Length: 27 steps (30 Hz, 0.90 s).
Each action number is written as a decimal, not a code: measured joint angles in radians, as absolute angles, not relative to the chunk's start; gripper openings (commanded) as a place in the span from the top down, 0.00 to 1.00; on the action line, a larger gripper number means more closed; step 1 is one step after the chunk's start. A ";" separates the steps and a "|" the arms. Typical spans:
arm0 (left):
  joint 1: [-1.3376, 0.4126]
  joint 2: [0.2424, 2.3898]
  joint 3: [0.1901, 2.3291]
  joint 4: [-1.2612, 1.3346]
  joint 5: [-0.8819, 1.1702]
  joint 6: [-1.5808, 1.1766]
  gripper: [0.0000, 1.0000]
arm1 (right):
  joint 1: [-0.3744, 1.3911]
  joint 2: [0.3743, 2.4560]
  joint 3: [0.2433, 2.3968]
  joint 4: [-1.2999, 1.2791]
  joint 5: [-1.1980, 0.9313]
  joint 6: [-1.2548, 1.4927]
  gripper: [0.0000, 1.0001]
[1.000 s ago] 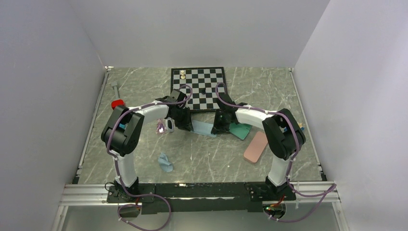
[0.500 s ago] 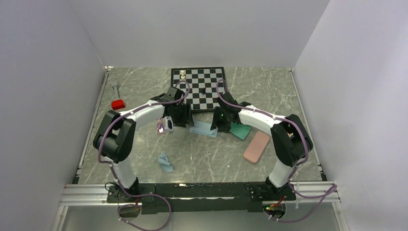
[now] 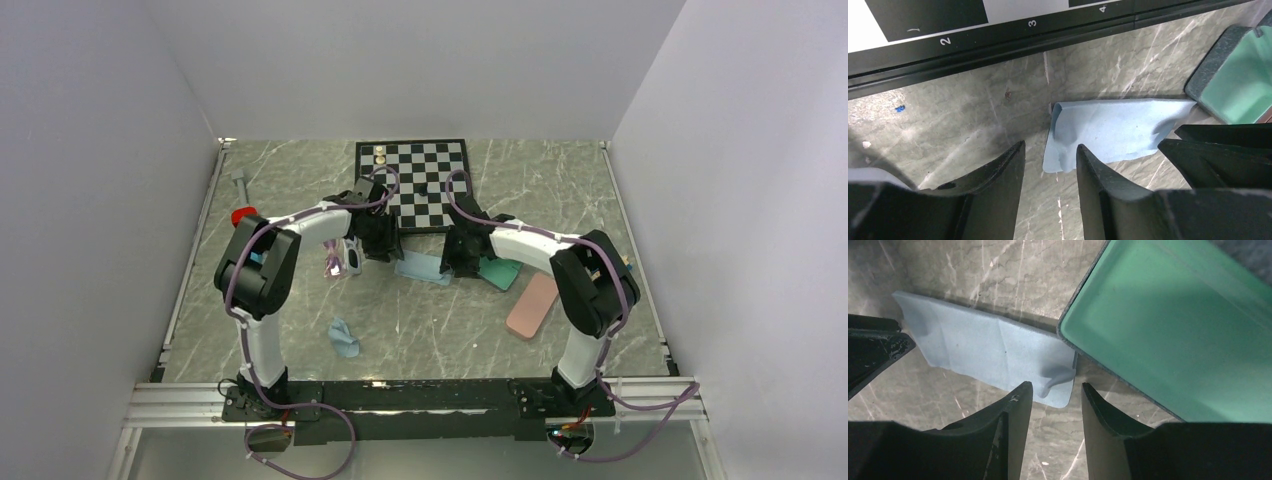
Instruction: Organize the sunglasses
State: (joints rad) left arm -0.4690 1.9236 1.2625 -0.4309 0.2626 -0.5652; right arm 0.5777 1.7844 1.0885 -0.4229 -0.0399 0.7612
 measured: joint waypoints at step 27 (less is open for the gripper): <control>-0.522 2.000 1.334 -0.430 0.230 -0.569 1.00 | 0.587 1.829 1.085 -0.324 -0.043 0.799 0.98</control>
